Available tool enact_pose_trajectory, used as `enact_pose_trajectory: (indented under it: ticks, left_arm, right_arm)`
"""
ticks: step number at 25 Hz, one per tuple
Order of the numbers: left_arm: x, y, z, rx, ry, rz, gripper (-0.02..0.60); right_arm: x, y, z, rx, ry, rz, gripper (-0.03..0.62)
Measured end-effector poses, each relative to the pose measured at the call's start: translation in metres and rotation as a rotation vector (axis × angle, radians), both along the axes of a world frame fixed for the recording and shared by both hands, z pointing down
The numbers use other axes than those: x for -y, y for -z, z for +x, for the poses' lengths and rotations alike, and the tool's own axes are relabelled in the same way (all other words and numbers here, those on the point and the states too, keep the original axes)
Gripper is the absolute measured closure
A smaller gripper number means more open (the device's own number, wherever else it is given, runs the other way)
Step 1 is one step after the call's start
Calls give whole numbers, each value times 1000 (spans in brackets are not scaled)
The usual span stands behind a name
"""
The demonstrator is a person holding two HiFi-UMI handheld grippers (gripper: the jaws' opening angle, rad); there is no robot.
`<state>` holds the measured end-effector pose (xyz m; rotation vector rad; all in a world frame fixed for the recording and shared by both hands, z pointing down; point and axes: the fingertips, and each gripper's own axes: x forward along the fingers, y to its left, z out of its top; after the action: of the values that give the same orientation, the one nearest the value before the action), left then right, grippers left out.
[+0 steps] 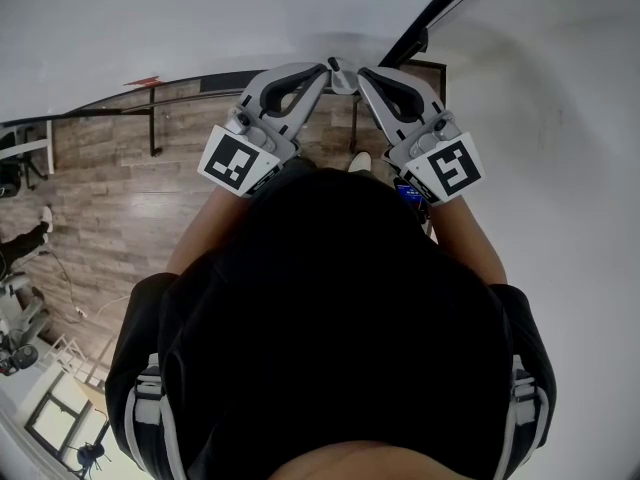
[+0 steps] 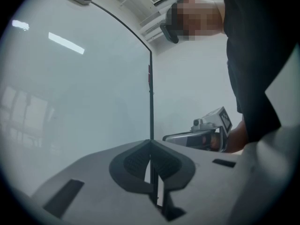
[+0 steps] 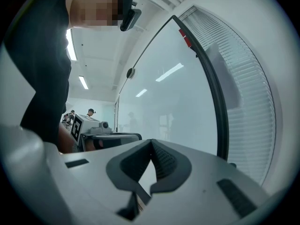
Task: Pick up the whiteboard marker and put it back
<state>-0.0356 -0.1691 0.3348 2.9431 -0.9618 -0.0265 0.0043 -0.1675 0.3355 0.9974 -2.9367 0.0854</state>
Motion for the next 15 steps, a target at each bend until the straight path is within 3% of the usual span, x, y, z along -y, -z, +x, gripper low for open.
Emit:
enact_pose_trajectory:
  ticks: [8, 15]
  left_arm:
    - [2, 7, -1, -54, -2, 26, 577]
    - [2, 0, -4, -37, -1, 7, 577]
  right_arm:
    - [1, 2, -2, 18, 4, -4, 594]
    - [4, 5, -3, 35, -7, 15, 594]
